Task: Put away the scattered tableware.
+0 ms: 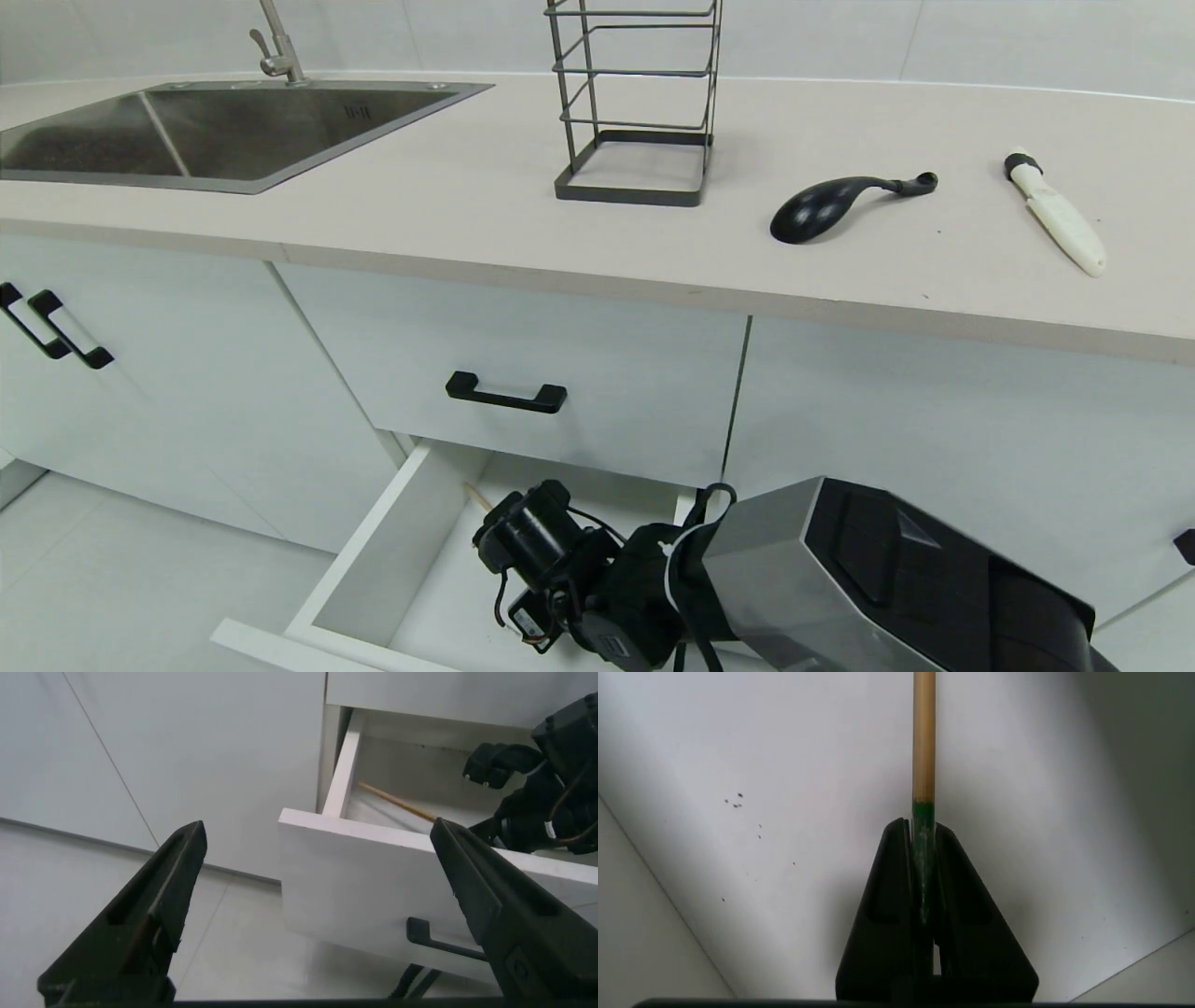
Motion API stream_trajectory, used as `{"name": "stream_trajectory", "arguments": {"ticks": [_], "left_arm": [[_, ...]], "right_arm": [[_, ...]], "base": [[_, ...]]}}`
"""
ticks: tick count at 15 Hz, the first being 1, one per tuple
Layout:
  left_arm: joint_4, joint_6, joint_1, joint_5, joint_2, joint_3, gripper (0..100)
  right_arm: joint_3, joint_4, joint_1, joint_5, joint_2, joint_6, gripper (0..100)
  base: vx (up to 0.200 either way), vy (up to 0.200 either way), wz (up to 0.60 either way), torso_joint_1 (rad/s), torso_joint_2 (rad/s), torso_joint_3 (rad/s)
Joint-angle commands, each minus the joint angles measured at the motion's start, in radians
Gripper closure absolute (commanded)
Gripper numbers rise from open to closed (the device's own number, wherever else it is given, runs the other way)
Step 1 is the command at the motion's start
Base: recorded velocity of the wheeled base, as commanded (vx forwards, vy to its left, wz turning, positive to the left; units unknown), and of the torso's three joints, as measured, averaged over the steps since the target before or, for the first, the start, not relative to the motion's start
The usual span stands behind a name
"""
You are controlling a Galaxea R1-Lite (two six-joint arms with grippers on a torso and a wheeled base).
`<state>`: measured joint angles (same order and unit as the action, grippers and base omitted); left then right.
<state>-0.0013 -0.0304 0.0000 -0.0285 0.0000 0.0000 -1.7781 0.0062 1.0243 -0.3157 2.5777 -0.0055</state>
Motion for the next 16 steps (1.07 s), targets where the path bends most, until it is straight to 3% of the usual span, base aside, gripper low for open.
{"name": "stream_trajectory", "arguments": {"ticks": [1,16], "left_arm": [[0.000,0.000,0.000,-0.001,0.000,0.000,0],[0.000,0.000,0.000,-0.001,0.000,0.000,0]], "right_arm": [[-0.017,0.017,0.000,0.001,0.009,-0.001,0],[0.008,0.086,0.077,-0.002,-0.157,-0.002,0]], "base": [[0.000,0.000,0.00,0.000,0.00,0.000],[0.000,0.000,0.00,0.000,0.00,0.000]]}}
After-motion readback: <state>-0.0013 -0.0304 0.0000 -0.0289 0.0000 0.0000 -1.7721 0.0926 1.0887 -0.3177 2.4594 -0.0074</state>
